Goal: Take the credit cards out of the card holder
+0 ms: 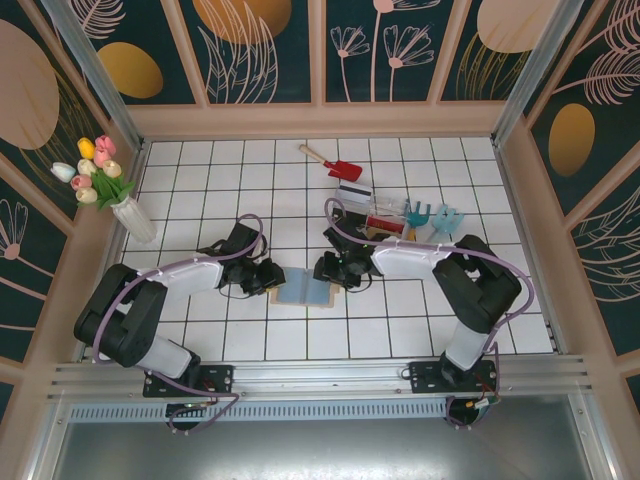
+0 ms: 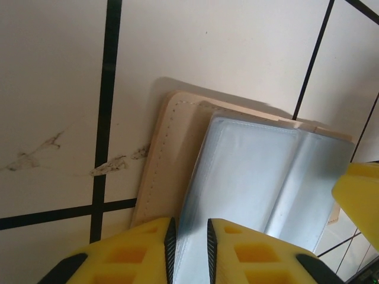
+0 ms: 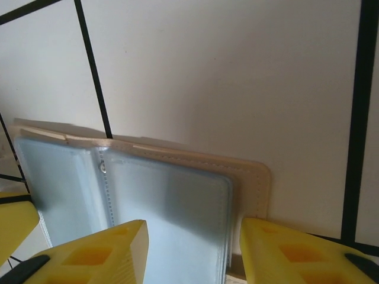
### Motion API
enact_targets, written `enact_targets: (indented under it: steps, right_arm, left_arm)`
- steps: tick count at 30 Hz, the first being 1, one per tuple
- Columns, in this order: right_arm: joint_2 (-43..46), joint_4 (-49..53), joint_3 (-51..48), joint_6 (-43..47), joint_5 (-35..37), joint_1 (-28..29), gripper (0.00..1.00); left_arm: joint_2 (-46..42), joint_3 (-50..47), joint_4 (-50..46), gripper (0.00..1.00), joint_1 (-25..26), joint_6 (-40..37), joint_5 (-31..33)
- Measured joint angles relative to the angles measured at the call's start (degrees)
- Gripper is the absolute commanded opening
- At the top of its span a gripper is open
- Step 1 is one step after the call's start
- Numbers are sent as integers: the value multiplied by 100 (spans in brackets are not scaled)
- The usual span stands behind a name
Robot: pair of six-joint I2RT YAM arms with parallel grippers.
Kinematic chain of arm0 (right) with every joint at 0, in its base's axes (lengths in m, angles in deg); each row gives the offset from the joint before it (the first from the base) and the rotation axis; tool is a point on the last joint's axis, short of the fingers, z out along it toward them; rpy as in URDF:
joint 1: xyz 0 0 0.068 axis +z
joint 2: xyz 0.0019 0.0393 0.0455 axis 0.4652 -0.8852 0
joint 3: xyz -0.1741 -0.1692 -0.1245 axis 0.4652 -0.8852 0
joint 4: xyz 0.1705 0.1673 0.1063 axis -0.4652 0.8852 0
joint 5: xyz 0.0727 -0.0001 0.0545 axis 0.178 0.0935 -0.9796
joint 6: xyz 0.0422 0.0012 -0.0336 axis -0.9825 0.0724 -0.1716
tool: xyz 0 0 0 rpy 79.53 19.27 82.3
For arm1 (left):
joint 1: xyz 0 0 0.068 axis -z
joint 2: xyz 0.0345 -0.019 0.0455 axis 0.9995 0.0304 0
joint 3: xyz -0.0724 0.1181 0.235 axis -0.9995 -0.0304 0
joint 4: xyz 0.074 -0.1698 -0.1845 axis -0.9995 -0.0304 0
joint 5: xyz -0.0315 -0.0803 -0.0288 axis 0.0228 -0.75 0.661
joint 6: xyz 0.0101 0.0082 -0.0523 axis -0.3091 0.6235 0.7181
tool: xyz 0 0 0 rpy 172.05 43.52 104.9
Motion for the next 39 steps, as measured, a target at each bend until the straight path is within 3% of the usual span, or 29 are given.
enact_targets:
  steps: [5, 18, 27, 31, 39]
  right_arm:
    - [-83, -7, 55, 24, -74, 0, 42]
    - [-203, -11, 157, 44, -201, 0, 38]
    - [-227, -11, 179, 111, -225, 0, 38]
    - [-295, 15, 317, 367, -234, -20, 39]
    - [-195, 446, 868, 1134, -31, -269, 56]
  left_arm:
    - [0, 2, 63, 19, 0, 2, -140]
    - [2, 0, 461, 0, 4, 39, -625]
    - [94, 0, 680, 0, 151, 50, -761]
    - [107, 9, 667, 11, 205, 46, -715]
    - [-293, 503, -138, 55, 214, -109, -186]
